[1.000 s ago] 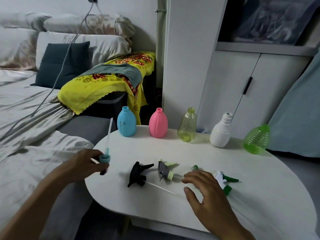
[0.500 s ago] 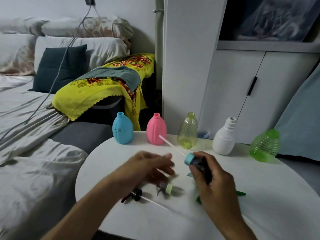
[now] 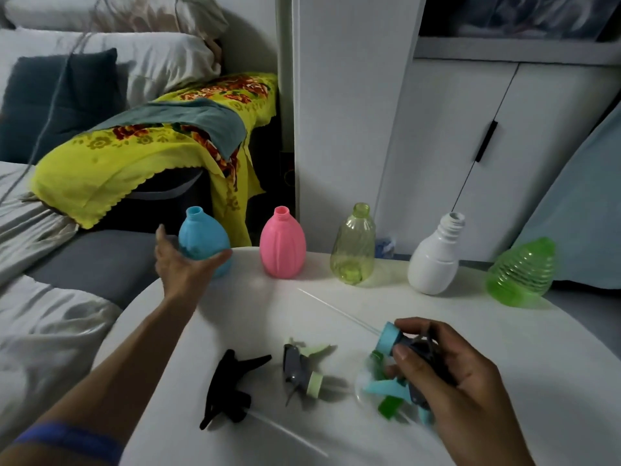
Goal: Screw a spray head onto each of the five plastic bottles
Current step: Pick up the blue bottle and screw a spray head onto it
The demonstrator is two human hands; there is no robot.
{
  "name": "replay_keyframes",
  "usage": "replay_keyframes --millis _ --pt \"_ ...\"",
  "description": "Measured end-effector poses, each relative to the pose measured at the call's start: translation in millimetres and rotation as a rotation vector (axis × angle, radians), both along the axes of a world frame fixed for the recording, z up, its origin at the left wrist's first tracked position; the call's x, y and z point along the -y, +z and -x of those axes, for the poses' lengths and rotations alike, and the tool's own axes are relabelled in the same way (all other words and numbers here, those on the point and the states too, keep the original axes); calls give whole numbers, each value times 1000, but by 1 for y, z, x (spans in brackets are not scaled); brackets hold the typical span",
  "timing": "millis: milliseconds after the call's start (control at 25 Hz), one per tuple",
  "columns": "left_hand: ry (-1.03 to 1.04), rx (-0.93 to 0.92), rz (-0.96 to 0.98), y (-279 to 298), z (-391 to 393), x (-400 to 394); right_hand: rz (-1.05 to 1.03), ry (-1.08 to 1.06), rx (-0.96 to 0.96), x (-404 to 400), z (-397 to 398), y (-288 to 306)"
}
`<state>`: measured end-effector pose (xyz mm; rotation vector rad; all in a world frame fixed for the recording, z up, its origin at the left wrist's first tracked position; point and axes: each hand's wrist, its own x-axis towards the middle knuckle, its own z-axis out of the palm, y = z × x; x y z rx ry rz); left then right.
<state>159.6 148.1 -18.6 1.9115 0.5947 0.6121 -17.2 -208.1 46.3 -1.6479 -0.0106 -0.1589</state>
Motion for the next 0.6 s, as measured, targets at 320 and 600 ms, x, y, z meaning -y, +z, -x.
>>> replay_keyframes --millis 320,600 --pt "-184 41 -68 12 -1 10 -158 35 -204 7 -13 -8" --pt "-403 114 -806 92 110 35 -249 30 16 33 1 29"
